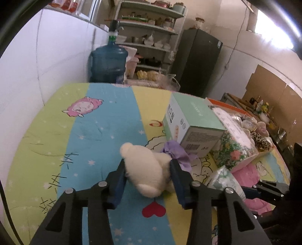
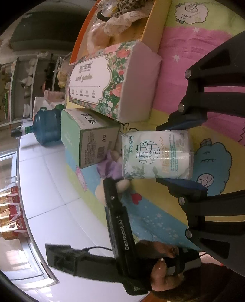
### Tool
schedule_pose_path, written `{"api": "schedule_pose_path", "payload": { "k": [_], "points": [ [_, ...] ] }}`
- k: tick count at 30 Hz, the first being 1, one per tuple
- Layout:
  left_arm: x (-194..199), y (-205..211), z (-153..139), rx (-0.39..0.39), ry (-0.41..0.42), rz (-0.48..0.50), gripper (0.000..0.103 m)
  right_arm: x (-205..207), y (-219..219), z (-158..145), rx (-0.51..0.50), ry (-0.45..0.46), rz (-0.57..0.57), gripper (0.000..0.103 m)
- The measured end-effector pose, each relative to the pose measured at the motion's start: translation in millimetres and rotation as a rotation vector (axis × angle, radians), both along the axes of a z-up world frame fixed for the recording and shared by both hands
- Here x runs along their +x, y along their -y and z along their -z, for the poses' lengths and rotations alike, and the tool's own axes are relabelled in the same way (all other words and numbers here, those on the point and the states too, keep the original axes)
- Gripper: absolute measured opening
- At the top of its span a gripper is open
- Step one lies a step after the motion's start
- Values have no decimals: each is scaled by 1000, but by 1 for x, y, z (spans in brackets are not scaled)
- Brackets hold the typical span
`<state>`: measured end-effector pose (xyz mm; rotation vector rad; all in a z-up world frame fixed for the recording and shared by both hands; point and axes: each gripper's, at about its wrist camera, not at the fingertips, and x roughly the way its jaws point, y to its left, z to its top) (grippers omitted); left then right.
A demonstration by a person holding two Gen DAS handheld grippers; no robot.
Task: Organize soft objects
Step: 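Carry the purple-dressed bunny and tissue packet in both grippers over the orange tray box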
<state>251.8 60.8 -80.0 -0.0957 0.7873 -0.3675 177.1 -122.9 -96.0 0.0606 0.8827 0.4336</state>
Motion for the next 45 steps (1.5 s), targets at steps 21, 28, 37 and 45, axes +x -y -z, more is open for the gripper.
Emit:
{"api": "schedule_pose_path", "payload": {
  "k": [21,28,37,45],
  "points": [
    [-71,-20,-35,-76,142,-74,33,-26,-2,-27,8,76,4,46],
    [-87,-8,-57,-84,196,-62,33,-39,9,-42,10,120,32,46],
    [-97,31,-84,-97,260,-13,33,-54,40,-65,18,195,112,46],
    [-95,71,-96,-130,282,37,34,-61,81,-80,12,243,191,46]
  ]
}}
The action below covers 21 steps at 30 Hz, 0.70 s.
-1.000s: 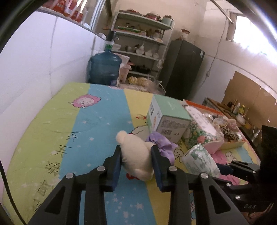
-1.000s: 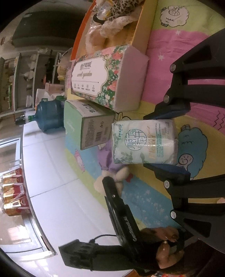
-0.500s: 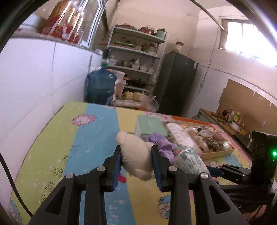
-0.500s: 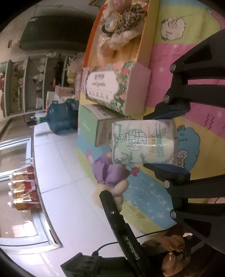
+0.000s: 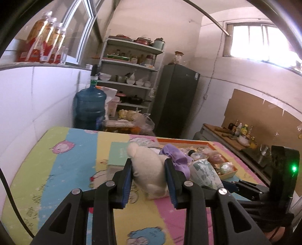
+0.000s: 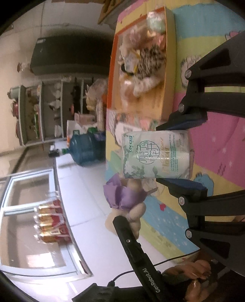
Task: Organize soft objects
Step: 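Carry the purple-dressed bunny and tissue packet in both grippers over the orange tray box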
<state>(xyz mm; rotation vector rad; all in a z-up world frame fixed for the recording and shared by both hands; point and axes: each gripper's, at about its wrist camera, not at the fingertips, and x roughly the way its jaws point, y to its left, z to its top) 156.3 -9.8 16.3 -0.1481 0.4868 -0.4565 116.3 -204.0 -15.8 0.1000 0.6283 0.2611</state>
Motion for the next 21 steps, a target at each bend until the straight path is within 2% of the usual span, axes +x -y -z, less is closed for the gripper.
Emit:
{"api": "schedule_pose_path", "payload": {
  "k": [11,21],
  "points": [
    [9,44,-5,-18,5,18,34,-9,56,-9,11,37,92,46],
    [18,80,-6,-2,0,19,34,-10,100,-18,20,70,161,46]
  ]
}}
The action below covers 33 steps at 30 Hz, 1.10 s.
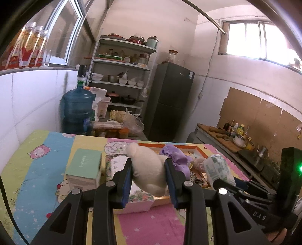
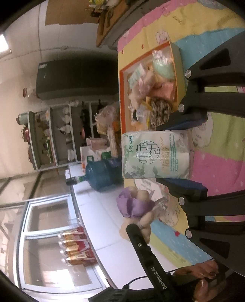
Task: Organize soft objects
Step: 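Carry the purple-dressed bunny and tissue packet in both grippers over the orange tray box, then open the left gripper over the box while the right gripper releases the tissue packet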
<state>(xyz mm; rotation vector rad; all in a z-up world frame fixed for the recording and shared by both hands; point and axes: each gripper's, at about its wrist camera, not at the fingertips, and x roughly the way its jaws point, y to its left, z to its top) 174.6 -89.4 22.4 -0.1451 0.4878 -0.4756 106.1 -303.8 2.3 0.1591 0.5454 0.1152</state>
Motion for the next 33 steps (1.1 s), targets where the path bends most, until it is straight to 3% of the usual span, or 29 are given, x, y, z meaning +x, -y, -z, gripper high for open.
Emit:
{"api": "schedule_pose_path", "payload": {
  "k": [17,33],
  "points": [
    [26,65,7,19,-27,44,34,4,65,1,10,20,81,46],
    [72,113,36,0,-98,56,34,42,106,29,25,-48,114,46]
  ]
}}
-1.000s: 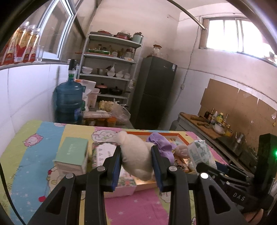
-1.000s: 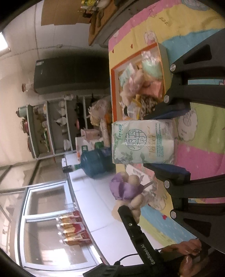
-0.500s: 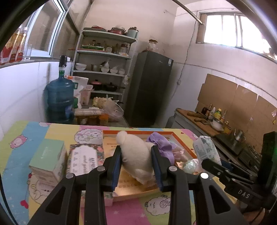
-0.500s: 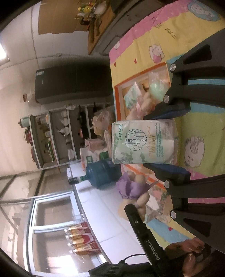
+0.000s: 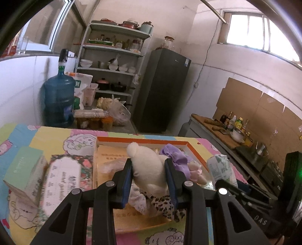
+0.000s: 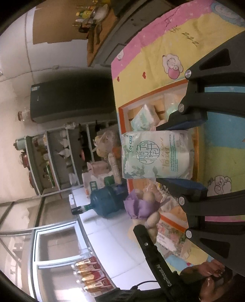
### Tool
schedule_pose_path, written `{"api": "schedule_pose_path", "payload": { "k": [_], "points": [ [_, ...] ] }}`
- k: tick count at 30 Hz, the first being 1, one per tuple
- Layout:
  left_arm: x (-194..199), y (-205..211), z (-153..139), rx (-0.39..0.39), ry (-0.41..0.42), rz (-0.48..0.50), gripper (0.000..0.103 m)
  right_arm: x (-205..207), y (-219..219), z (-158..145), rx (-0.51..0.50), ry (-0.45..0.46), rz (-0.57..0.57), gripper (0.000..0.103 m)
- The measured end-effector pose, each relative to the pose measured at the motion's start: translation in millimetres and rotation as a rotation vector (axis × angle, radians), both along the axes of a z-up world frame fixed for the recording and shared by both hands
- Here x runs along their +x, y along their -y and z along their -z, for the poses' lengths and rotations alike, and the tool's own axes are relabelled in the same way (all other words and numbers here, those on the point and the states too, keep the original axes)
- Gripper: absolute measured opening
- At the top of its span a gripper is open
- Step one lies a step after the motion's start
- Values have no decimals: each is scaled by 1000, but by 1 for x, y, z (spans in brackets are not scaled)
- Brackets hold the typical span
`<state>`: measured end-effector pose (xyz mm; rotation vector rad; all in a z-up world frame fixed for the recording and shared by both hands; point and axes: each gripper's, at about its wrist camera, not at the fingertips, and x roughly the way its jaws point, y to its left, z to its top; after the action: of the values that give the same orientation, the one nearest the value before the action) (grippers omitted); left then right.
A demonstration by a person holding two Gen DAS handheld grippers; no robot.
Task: Organize soft objects
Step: 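Open the left gripper over the box while the right gripper releases the tissue packet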
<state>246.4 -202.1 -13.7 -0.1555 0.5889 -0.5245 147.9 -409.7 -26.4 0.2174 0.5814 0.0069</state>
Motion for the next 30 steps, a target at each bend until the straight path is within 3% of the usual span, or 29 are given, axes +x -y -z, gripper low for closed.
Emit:
{"api": "schedule_pose_path", "payload": {
  "k": [14,30],
  "points": [
    [35,24,34,49,-94,-26,34,36,-1,29,39,-71,-83,46],
    [43,24,46,35,-116,-59,39,60,-3,46,2,-116,-59,47]
  ]
}}
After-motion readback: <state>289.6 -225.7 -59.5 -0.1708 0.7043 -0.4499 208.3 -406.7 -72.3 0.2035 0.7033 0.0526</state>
